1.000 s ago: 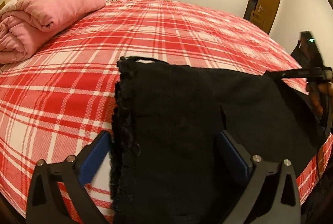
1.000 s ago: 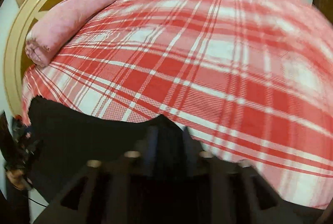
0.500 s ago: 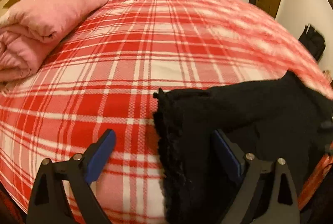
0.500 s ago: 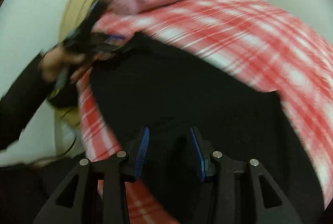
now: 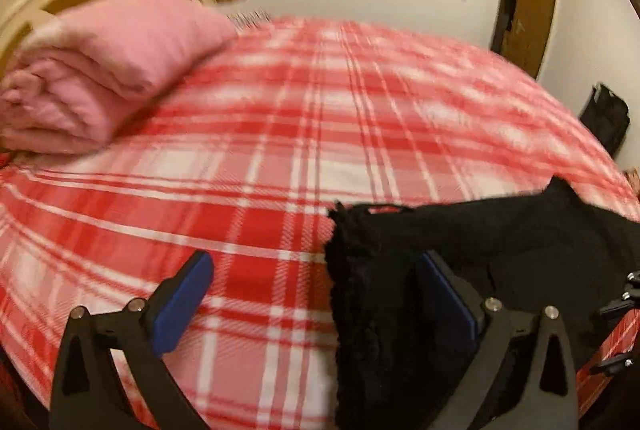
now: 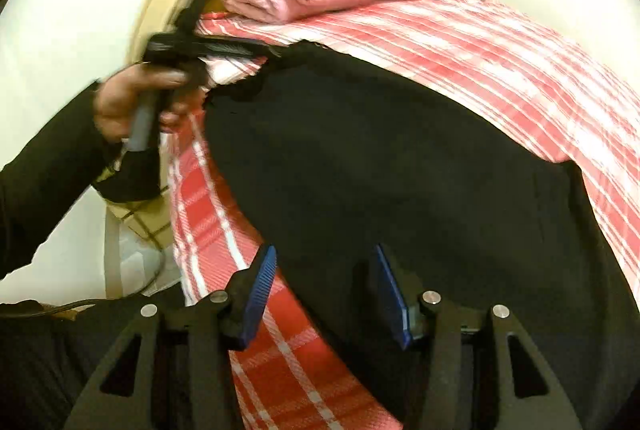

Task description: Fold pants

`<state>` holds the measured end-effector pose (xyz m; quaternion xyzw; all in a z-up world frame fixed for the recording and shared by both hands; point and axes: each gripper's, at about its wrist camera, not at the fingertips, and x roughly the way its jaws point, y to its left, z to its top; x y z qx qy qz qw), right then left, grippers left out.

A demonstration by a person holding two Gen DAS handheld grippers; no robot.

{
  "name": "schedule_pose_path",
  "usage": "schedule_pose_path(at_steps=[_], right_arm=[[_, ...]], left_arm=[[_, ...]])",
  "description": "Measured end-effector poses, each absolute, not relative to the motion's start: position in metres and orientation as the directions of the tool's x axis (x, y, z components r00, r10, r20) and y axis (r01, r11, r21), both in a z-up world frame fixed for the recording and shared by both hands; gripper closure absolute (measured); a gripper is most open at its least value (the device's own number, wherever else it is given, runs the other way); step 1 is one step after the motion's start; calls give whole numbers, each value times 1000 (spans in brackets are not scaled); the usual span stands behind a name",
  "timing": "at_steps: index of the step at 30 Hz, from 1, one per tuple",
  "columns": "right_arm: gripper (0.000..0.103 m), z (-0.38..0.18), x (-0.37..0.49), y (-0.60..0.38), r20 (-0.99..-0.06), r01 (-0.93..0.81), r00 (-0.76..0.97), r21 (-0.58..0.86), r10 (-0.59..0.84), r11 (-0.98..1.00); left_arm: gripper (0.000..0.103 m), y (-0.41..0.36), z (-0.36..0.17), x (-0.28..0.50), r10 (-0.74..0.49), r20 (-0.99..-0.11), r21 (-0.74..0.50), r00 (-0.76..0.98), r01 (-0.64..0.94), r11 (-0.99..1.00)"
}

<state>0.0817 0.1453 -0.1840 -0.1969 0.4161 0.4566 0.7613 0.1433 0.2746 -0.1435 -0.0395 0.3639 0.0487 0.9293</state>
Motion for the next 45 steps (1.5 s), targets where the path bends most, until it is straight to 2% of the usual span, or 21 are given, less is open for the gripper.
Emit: schedule_pose_path(at_steps=[2, 4, 10, 18, 24, 30, 34, 39, 41, 43, 45], right_arm=[[51, -197, 88, 148, -843, -844, 251, 50, 475, 535], [51, -192, 86, 143, -817, -839, 270, 60, 509, 541], [50, -168, 101, 91, -788, -745, 395, 26, 471, 667], [50, -148, 139, -52, -762, -407, 586, 20, 277, 913], [50, -162, 146, -152, -785, -178, 590, 102, 189, 979], [50, -180, 131, -185, -776, -149, 606, 103, 173, 983], [50, -176, 128, -186, -772, -155, 606, 121, 191, 980], [50, -168, 116, -237, -764, -30, 628, 168, 150, 985], [50, -170, 111, -257, -772, 27, 629, 143, 94, 989], [50, -176, 109, -275, -779, 76, 626, 108, 37, 991], [50, -179, 108, -285, -764, 44, 640, 134, 75, 990]], left_arm=[[0, 272, -130, 129, 125, -640, 7, 758, -157, 988], [0, 271, -116, 116, 156, -599, 10, 785, -187, 982], [0, 233, -92, 110, 42, -558, -44, 829, -80, 996], [0, 140, -124, 134, -124, -643, -49, 756, 121, 991], [0, 102, -145, 146, -134, -682, -15, 719, 169, 985], [0, 98, -176, 164, -95, -768, -3, 634, 144, 990], [0, 89, -171, 160, -46, -762, 63, 646, 144, 988], [0, 108, -162, 143, -64, -747, 19, 662, 117, 993], [0, 117, -169, 141, -18, -755, 50, 655, 85, 995], [0, 126, -177, 142, -38, -758, 15, 651, 75, 997], [0, 126, -175, 141, -41, -751, 11, 659, 75, 997]])
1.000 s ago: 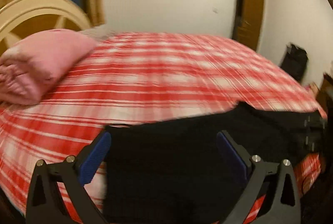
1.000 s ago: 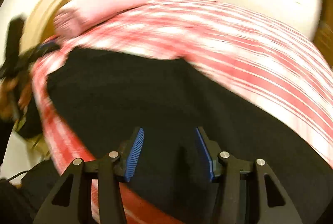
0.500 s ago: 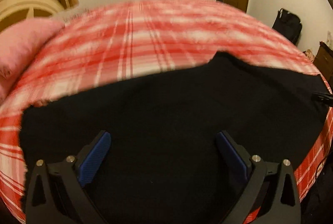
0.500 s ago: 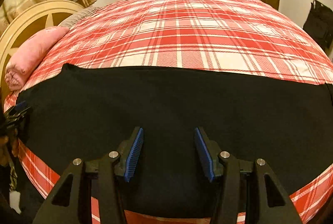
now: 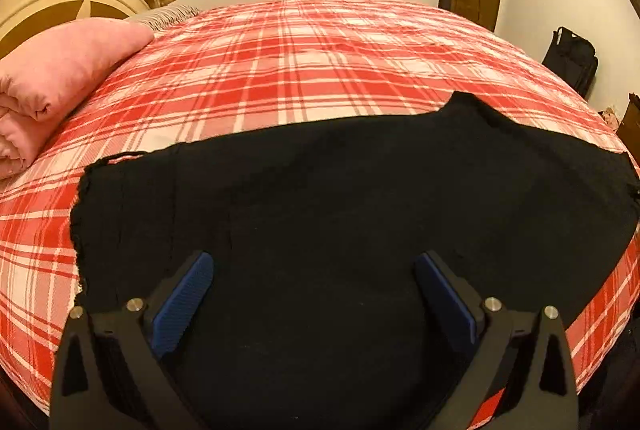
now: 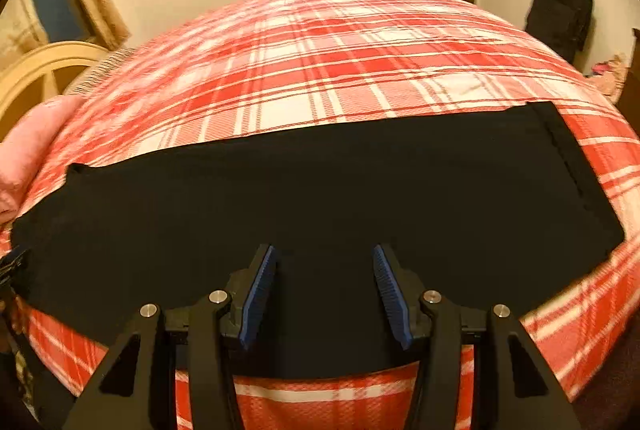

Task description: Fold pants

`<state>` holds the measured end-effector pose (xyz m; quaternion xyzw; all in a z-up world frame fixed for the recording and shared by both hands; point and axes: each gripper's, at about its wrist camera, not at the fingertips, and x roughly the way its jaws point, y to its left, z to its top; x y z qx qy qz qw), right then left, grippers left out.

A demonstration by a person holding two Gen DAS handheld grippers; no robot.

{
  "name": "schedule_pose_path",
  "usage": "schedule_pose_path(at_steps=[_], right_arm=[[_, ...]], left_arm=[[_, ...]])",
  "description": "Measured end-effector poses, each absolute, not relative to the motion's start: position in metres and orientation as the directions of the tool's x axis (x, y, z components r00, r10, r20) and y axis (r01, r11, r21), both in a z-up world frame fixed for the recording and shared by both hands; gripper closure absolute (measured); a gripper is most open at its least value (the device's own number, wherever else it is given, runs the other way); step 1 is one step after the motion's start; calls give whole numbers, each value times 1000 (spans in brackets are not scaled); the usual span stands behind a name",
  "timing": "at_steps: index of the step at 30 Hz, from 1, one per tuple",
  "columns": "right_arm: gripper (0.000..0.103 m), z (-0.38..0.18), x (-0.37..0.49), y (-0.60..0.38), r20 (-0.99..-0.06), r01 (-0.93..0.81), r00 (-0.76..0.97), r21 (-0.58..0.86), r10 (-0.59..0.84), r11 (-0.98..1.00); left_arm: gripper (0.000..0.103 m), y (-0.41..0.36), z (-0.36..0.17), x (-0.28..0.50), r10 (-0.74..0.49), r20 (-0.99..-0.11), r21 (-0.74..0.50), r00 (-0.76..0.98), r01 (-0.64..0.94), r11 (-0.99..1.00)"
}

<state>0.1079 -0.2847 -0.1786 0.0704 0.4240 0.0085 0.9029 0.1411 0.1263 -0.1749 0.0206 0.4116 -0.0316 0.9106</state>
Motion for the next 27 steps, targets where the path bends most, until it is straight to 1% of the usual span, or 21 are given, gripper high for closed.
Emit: schedule_pose_path(at_steps=[2, 5, 8, 12, 15, 17, 19, 21, 23, 25, 27], right_arm=[[50, -174, 107, -288, -764, 56, 640, 149, 79, 987], [50, -162, 100, -295, -734, 86, 674, 190, 84, 978], [48, -176, 108, -302, -786, 141, 618, 98, -10, 985], [48, -178, 106, -310, -770, 98, 637, 122, 32, 988], [48, -172, 106, -307, -778, 121, 628, 76, -17, 990], [47, -172, 104, -310, -773, 151, 633, 73, -40, 986], [46, -180, 104, -312, -772, 145, 633, 57, -49, 988], [45, -180, 101, -307, -763, 120, 644, 17, -64, 993], [44, -179, 101, -308, -768, 115, 637, 13, -64, 993], [44, -177, 101, -312, -773, 108, 633, 22, -52, 994], [44, -174, 100, -319, -771, 124, 634, 23, -61, 992]], left_arm=[[0, 120, -168, 141, -41, -748, 9, 662, 73, 997], [0, 109, -156, 136, -60, -726, 1, 685, 88, 996], [0, 88, -151, 136, -67, -721, 26, 689, 124, 992], [0, 50, -148, 143, -119, -724, 28, 680, 201, 979], [0, 22, -148, 149, -141, -729, 36, 670, 244, 969], [0, 13, -148, 152, -150, -730, 39, 667, 259, 965], [0, 3, -153, 155, -152, -743, 47, 652, 277, 960], [0, -3, -163, 162, -129, -759, 74, 638, 282, 957], [0, -7, -176, 169, -93, -797, 94, 597, 274, 957], [0, -4, -178, 171, -112, -799, 59, 591, 263, 963], [0, -5, -175, 174, -102, -804, 62, 585, 254, 965]])
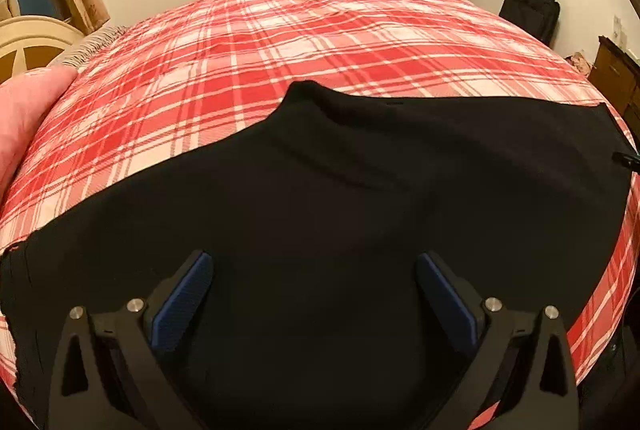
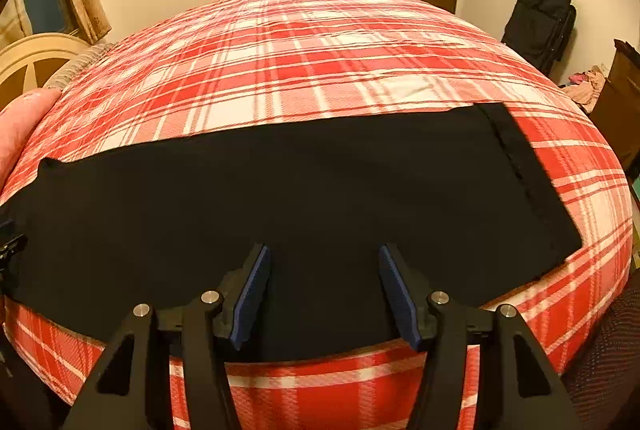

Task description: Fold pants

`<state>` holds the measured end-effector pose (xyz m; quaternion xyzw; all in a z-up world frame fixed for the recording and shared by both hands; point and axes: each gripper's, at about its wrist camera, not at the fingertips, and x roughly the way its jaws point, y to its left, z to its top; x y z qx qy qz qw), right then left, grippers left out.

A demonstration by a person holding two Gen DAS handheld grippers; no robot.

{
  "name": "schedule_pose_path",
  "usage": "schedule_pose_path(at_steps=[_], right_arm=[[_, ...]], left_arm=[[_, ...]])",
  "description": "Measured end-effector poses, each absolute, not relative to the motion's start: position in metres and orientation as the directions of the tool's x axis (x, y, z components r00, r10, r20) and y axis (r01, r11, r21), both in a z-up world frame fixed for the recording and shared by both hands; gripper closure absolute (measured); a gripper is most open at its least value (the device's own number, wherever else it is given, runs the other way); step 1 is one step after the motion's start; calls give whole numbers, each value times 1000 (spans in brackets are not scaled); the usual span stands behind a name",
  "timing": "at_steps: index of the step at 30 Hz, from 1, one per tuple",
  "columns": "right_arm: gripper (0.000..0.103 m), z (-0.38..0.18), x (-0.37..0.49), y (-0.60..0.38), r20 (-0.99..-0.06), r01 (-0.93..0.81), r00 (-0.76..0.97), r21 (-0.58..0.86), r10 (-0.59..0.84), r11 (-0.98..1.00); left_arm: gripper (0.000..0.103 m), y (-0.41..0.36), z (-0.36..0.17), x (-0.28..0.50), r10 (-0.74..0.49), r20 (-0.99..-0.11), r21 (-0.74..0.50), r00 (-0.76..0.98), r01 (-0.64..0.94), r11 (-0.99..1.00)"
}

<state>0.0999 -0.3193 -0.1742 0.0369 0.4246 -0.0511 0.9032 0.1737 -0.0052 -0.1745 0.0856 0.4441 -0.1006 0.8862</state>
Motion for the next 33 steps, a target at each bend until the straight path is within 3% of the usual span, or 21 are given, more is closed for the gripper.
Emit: schedule_pose_path(at_steps=[11, 21, 33], right_arm=[[44, -144, 74, -442, -719, 367, 688, 223, -102, 903], [45, -153, 82, -500, -776, 441, 628, 292, -60, 848], [65, -174, 75, -513, -773, 420, 626, 446, 104, 790]], left_arm=[[0, -51, -152, 179, -152, -765, 78, 626, 324, 943], [0, -94, -152, 187, -208, -752, 82, 626, 401, 912], [0, -109, -156, 188, -224, -771, 56, 596, 413, 909]])
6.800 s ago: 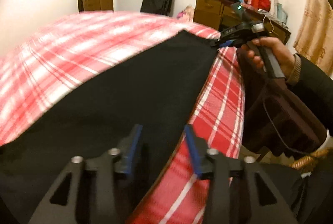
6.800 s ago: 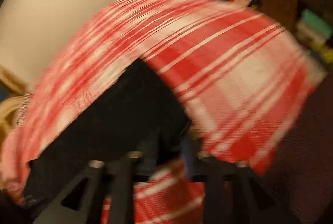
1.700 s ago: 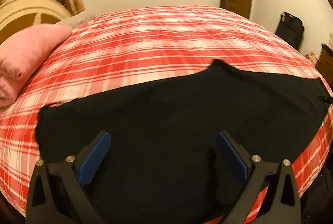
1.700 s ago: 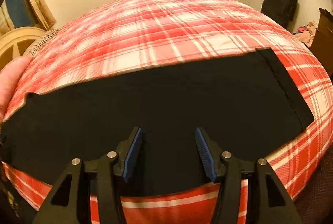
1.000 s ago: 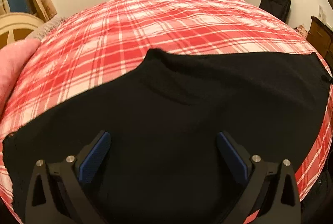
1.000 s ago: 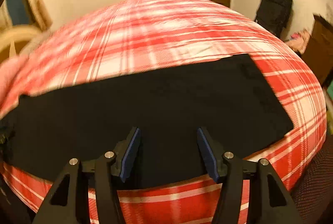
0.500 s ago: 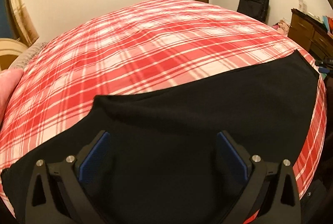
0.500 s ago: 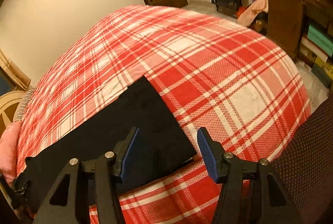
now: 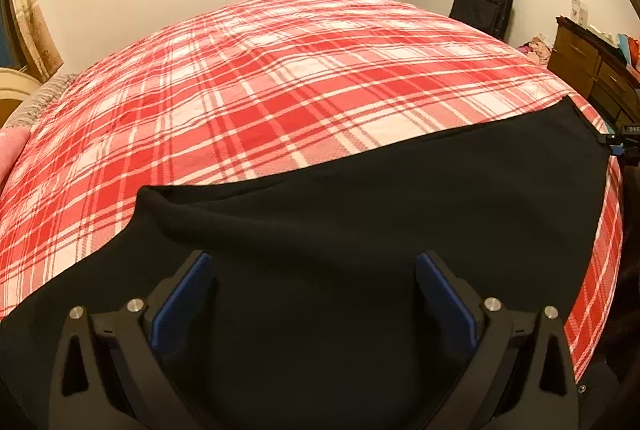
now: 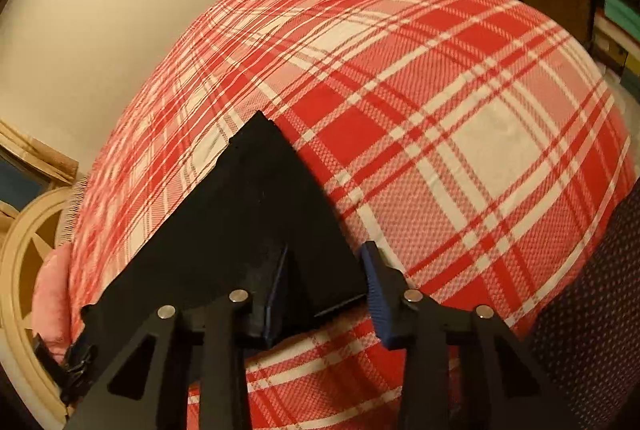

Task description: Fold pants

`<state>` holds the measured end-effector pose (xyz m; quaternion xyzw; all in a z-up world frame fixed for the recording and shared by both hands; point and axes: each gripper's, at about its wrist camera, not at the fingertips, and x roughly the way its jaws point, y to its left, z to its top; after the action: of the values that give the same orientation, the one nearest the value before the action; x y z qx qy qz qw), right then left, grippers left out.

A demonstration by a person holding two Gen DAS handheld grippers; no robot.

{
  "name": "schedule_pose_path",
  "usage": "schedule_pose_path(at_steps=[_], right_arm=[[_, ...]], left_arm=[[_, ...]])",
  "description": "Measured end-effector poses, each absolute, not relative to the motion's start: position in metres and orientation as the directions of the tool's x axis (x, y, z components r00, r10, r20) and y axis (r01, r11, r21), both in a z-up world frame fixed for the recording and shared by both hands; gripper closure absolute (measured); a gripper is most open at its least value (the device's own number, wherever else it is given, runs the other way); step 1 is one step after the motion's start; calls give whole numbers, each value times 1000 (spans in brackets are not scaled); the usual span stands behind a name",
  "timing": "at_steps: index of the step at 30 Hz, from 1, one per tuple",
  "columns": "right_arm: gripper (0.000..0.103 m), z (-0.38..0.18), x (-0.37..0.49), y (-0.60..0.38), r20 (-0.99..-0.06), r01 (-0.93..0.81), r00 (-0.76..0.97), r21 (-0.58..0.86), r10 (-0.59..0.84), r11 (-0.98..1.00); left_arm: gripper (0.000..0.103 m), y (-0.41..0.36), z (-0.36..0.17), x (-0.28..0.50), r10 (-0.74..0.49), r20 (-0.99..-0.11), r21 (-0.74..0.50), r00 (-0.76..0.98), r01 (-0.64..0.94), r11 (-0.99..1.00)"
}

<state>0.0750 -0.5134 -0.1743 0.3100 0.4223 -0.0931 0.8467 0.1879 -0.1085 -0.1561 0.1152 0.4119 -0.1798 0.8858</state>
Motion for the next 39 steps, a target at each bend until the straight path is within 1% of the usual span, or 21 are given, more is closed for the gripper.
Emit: schedule_pose_path(at_steps=[4, 9, 11, 13, 15, 17, 20, 23, 26, 29, 31, 34, 35, 37, 38, 39], right_arm=[[66, -175, 75, -512, -774, 419, 625, 441, 100, 794], [71, -174, 80, -511, -790, 427, 611, 391, 59, 816], [69, -173, 81, -510, -788, 441, 615, 384, 38, 812], [66, -173, 85, -501, -791, 418, 612, 330, 6, 846], [71, -170, 86, -497, -795, 409, 607, 304, -7, 860], [88, -164, 83, -497, -770, 385, 638, 330, 10, 862], [89, -148, 77, -483, -738, 349, 674, 295, -20, 890], [90, -125, 74, -452, -689, 269, 725, 255, -21, 929], [90, -102, 73, -400, -649, 167, 760, 130, -43, 977], [90, -98, 75, -341, -640, 47, 768, -4, -39, 999], [90, -107, 76, -306, -654, -34, 756, -73, -22, 997], [90, -138, 85, -265, -697, -130, 717, -156, -16, 979], [88, -150, 89, -256, -714, -160, 700, -178, -16, 971], [83, -158, 90, -255, -697, -158, 717, -175, -9, 972], [74, -157, 91, -259, -705, -169, 709, -151, 14, 974], [67, -156, 90, -263, -713, -178, 701, -133, 31, 975]], left_arm=[[0, -122, -152, 186, -254, -770, 44, 585, 446, 894], [0, -145, -145, 185, -290, -766, 35, 574, 487, 873], [0, -151, -143, 183, -303, -765, 30, 569, 501, 865], [0, -158, -141, 181, -324, -763, 13, 560, 514, 858], [0, -164, -141, 181, -347, -763, -9, 546, 527, 850], [0, -171, -140, 182, -374, -764, -44, 525, 536, 843], [0, -181, -140, 184, -423, -762, -108, 491, 547, 830], [0, -193, -139, 187, -473, -759, -172, 448, 562, 809], [0, -203, -136, 189, -503, -752, -211, 425, 568, 795], [0, -210, -135, 190, -547, -735, -268, 402, 569, 778], [0, -214, -136, 192, -582, -720, -318, 379, 565, 761], [1, -223, -144, 196, -630, -704, -396, 328, 555, 731], [1, -227, -146, 197, -638, -702, -413, 316, 550, 726], [6, -236, -152, 196, -667, -694, -454, 273, 553, 699], [7, -239, -153, 195, -672, -693, -460, 262, 556, 692], [8, -244, -154, 193, -677, -693, -466, 248, 563, 683]])
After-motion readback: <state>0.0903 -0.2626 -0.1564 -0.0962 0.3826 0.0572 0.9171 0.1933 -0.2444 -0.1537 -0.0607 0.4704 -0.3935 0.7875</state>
